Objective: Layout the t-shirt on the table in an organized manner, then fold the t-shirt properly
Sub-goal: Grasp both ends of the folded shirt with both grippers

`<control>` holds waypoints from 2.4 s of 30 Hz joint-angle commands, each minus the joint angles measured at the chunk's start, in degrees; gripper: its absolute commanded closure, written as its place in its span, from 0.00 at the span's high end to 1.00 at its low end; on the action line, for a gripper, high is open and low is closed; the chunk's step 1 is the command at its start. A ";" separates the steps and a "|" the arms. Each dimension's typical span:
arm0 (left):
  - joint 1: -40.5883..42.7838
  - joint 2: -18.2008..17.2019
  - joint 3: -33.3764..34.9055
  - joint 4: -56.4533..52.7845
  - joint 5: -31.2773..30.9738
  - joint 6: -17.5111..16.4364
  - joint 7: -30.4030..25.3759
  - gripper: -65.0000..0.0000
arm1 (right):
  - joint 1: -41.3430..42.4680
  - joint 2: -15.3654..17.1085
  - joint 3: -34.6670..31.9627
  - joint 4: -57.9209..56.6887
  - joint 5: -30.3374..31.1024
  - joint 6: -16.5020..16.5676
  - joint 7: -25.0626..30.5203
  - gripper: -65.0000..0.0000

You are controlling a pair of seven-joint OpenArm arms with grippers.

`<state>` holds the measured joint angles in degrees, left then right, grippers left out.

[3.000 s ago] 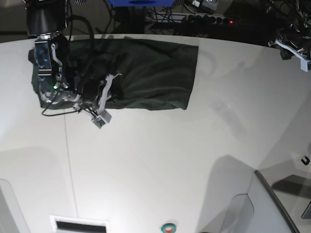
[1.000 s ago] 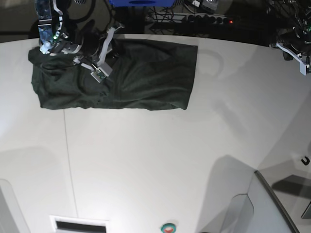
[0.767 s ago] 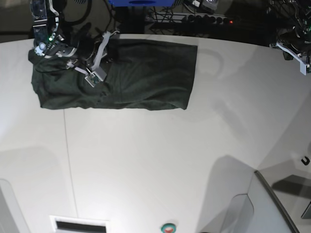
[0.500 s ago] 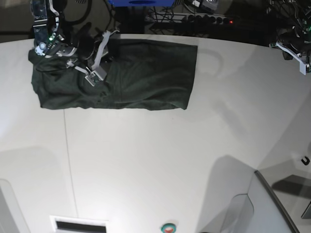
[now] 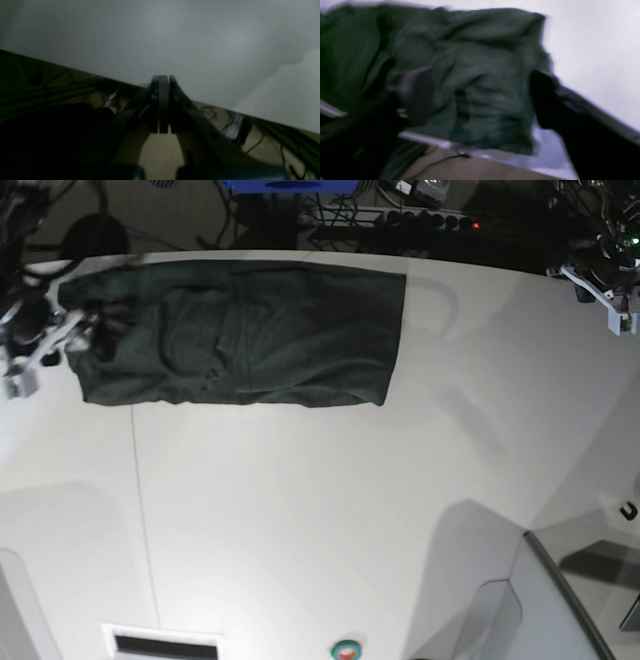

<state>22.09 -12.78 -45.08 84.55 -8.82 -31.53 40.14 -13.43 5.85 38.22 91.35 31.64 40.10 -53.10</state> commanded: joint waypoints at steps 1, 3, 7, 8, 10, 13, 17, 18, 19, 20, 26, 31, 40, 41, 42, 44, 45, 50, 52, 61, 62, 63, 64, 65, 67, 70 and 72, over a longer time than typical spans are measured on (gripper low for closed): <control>0.11 -0.37 1.26 1.20 -0.81 -0.16 -0.80 0.00 | 2.13 2.02 3.41 -3.22 1.29 -0.10 -0.66 0.96; -0.24 -0.37 3.45 0.85 -0.81 -0.16 -0.80 0.00 | 6.18 4.57 8.42 -12.19 2.60 -0.10 -3.91 0.96; -0.50 -0.28 6.53 0.85 -1.25 -0.16 -0.89 0.00 | 9.96 9.67 9.65 -25.64 2.60 -0.10 -3.38 0.92; -0.94 -0.28 7.59 0.85 -1.25 -0.16 -0.89 0.00 | 10.22 10.72 9.56 -28.19 2.60 -0.10 -1.62 0.91; -2.00 -0.28 9.78 0.77 -0.72 -0.16 -0.89 0.00 | 10.31 12.22 9.48 -32.41 2.60 -0.10 0.31 0.91; -2.70 -0.28 12.68 1.03 -0.72 -0.16 -1.68 0.00 | 10.40 13.01 9.39 -34.78 2.60 -0.10 0.22 0.91; -3.49 -0.28 19.10 0.68 -0.72 0.10 -7.74 0.00 | 9.87 12.66 4.20 -34.96 3.04 -0.10 0.13 0.91; -3.58 -0.28 20.95 0.68 -0.72 0.10 -8.27 0.00 | 9.52 11.96 2.88 -34.78 3.04 -0.10 0.13 0.91; -3.67 -0.28 22.62 0.68 -0.72 0.10 -8.54 0.00 | 8.99 11.25 2.09 -34.60 3.04 -0.10 0.13 0.91; -3.84 -0.28 24.20 0.68 -0.72 0.10 -8.62 0.00 | 8.73 10.72 1.21 -34.60 3.04 -0.10 0.13 0.91; -7.54 1.04 30.88 -2.49 -0.72 0.10 -8.62 0.00 | 8.20 8.79 -3.36 -34.60 3.04 -0.10 0.13 0.91; -9.21 2.89 31.76 -5.65 -0.72 0.10 -8.62 0.00 | 6.97 8.18 -4.41 -34.60 2.87 -0.10 0.13 0.91; -9.30 3.68 31.76 -5.83 -0.72 0.10 -8.62 0.00 | 6.18 11.25 -4.24 -34.78 2.60 -0.10 0.13 0.91; -9.30 3.68 31.76 -5.83 -0.72 0.10 -8.62 0.00 | 5.83 11.25 -4.33 -34.78 2.52 -0.10 0.13 0.91; -9.30 3.68 31.76 -5.74 -0.72 0.10 -8.62 0.00 | 4.77 11.34 -4.41 -34.69 2.52 -0.10 0.13 0.91; -9.30 3.59 31.67 -5.83 -0.72 0.10 -8.62 0.00 | 3.54 11.34 -4.41 -34.69 2.52 -0.10 0.05 0.91; -9.30 3.59 31.76 -6.00 -0.72 0.10 -8.62 0.00 | 3.01 11.34 -4.50 -34.69 2.52 -0.10 0.05 0.91; -9.38 3.50 31.76 -6.00 -0.72 0.10 -8.62 0.00 | 2.84 10.99 -7.76 -34.69 2.96 -0.10 -1.98 0.91; -9.38 3.59 31.76 -6.00 -0.72 0.10 -8.62 0.00 | 2.84 10.55 -9.69 -34.69 2.96 -0.10 -1.89 0.91; -9.38 3.76 32.73 -5.83 -0.72 0.10 -8.62 0.00 | 3.19 7.74 -13.29 -34.60 2.96 -0.10 -2.33 0.75; -9.38 3.76 33.78 -5.83 -0.72 0.10 -8.62 0.00 | 3.28 7.65 -13.82 -34.60 2.96 -0.10 -2.33 0.75; -9.38 3.76 34.84 -5.83 -0.72 0.10 -8.62 0.00 | 3.28 7.47 -14.26 -34.60 2.96 -0.10 -2.33 0.74; -9.38 3.76 35.72 -5.74 -0.72 0.10 -8.62 0.00 | 3.28 7.38 -14.61 -34.60 2.96 -0.10 -2.33 0.74; -9.38 3.76 36.33 -5.74 -0.72 0.19 -8.62 0.00 | 3.28 7.38 -15.05 -34.60 2.96 -0.10 -2.24 0.74; -9.38 3.85 36.68 -5.74 -0.90 0.63 -8.62 0.00 | 3.28 7.38 -15.32 -34.60 2.96 -0.10 -2.06 0.74; -9.38 4.82 36.68 -5.56 -0.72 1.95 -8.62 0.00 | 3.28 7.38 -15.32 -34.60 2.87 -0.10 -1.98 0.73; -9.38 5.00 36.68 -5.56 -0.72 2.12 -8.62 0.00 | 3.28 7.38 -15.32 -34.60 2.69 -0.10 -2.06 0.64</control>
<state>12.71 -7.66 -8.21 78.28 -10.04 -29.98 31.07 -8.32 14.13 24.18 58.17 44.14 43.38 -46.57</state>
